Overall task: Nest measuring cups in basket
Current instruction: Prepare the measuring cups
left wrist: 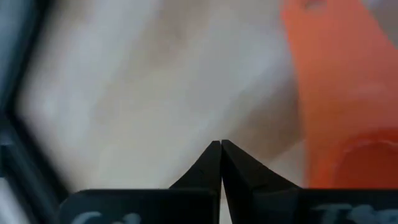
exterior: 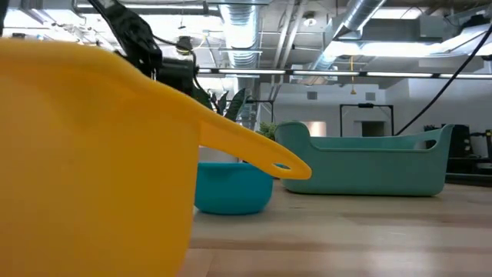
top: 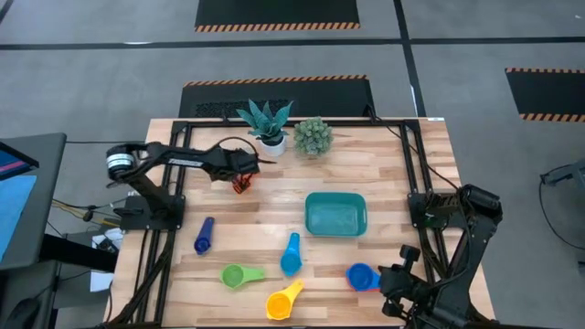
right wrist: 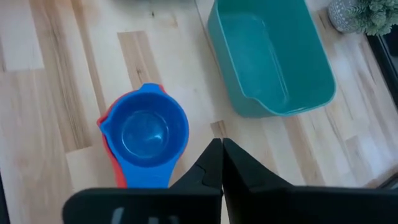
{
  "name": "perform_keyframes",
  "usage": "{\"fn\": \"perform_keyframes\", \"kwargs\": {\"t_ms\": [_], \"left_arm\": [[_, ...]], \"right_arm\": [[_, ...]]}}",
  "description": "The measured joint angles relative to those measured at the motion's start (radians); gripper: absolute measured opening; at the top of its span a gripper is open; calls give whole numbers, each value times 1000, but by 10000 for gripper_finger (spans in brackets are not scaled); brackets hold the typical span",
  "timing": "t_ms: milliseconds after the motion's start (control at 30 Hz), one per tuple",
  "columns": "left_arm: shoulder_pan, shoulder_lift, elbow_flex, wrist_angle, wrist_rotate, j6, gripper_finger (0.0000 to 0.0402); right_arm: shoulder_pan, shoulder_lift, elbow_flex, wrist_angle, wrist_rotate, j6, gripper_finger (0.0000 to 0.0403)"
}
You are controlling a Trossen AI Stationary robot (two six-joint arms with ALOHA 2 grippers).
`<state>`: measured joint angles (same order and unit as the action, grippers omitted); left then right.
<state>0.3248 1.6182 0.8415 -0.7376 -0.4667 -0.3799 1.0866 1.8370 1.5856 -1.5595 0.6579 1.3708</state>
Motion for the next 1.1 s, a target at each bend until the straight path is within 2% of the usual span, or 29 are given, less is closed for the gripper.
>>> {"fn": "perform_keyframes", "kwargs": {"t_ms": [133,200,300,400,500,733,933,1100], "left_arm": [[-79,17,2,64,233,2,0],[-154,-9,25,101,279,-3,0],[-283,-42,88,65,293,-48,0],[-411,-50,128,-84,243,-137,0],[-503,-50,142,-247,199,-292,0],[-677,-46,120,-540,244,-669,0],[-767,-46,99,-579,345,-810,0],[-843,-46,9,-539,448,-910,0]], "right_arm": [[0,0,0,-4,0,-15,22],[0,0,0,-8,0,-17,26],[0,0,0,-7,-1,-17,28],[0,0,0,-7,-4,-17,24],[0,0,0,-8,-4,-17,20],[0,0,0,-4,-4,-17,23],[2,0,0,3,-3,-16,26],[19,0,0,5,-3,-10,24]]}}
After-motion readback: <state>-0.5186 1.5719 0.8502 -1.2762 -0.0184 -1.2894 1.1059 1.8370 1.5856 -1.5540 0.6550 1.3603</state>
